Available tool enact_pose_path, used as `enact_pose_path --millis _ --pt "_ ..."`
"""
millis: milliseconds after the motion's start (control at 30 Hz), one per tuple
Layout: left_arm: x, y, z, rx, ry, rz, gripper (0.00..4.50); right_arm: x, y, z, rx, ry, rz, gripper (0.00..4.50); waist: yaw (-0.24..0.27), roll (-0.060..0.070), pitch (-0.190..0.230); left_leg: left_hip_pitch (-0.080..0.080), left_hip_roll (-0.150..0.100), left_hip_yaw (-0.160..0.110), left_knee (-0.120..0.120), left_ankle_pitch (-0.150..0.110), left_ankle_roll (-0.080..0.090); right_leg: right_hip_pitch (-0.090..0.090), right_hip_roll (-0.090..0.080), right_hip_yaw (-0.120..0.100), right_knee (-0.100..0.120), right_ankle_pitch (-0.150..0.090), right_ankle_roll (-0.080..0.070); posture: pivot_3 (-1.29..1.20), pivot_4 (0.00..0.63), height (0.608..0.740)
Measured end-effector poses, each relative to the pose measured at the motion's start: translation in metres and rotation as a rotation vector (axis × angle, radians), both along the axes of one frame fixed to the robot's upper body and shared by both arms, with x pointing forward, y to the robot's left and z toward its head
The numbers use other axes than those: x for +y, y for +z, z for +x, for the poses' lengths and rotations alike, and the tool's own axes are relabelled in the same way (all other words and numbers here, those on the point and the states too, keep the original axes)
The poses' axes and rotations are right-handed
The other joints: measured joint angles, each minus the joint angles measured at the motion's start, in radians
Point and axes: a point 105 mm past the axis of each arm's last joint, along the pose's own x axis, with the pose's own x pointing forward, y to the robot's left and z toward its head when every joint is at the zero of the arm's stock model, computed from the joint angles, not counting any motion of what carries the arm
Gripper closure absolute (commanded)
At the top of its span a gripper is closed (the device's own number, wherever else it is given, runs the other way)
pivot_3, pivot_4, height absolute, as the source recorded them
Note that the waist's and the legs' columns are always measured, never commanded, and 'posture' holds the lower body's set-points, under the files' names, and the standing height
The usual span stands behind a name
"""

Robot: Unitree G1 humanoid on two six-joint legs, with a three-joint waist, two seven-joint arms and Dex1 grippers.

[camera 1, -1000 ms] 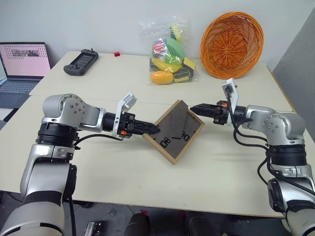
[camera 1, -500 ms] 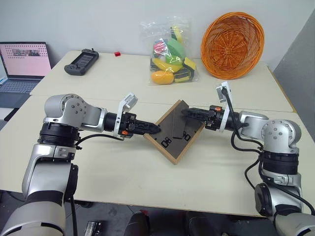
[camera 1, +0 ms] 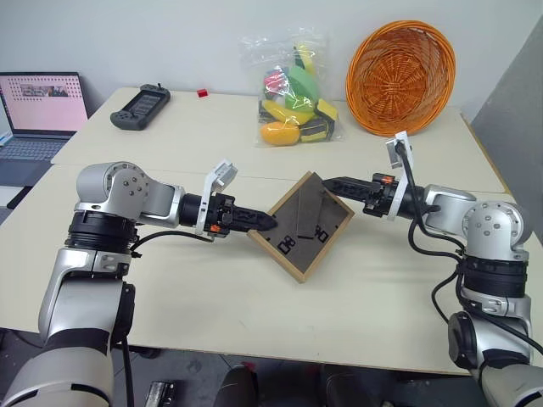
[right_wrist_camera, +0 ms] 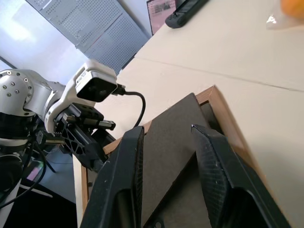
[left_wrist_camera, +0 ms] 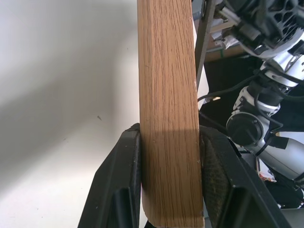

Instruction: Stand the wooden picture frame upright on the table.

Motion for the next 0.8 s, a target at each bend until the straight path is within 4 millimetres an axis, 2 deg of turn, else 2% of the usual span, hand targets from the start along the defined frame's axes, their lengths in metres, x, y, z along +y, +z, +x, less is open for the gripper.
enact_pose_path --millis 267,500,700,800 --pt "0.000 0.000 0.001 -0.002 0.002 -0.001 3.20 0.003 -0.021 0.001 0.054 0.000 -0.001 2.83 -0.001 0.000 0.000 0.000 0.000 0.000 0.000 0.000 0.000 0.000 0.000 0.000 0.000 0.000 0.000 0.00 0.150 0.740" --pt "-0.002 0.003 0.002 -0.013 0.001 0.005 3.20 0.018 -0.024 0.000 0.069 0.026 0.030 2.83 0.000 0.000 0.000 0.000 0.000 0.000 0.000 0.000 0.000 0.000 0.000 0.000 0.000 0.000 0.000 0.00 0.150 0.740" --pt "-0.001 0.004 0.003 -0.015 0.009 0.002 3.20 0.022 -0.017 -0.004 0.064 0.027 0.045 2.83 0.000 0.000 0.000 0.000 0.000 0.000 0.000 0.000 0.000 0.000 0.000 0.000 0.000 0.000 0.000 0.00 0.150 0.740" --pt "0.001 0.005 0.004 -0.019 0.017 -0.005 3.20 0.022 -0.003 -0.010 0.035 0.040 0.051 2.83 0.000 0.000 0.000 0.000 0.000 -0.001 -0.001 0.000 0.000 0.000 0.000 0.000 0.000 0.000 0.000 0.00 0.150 0.740"
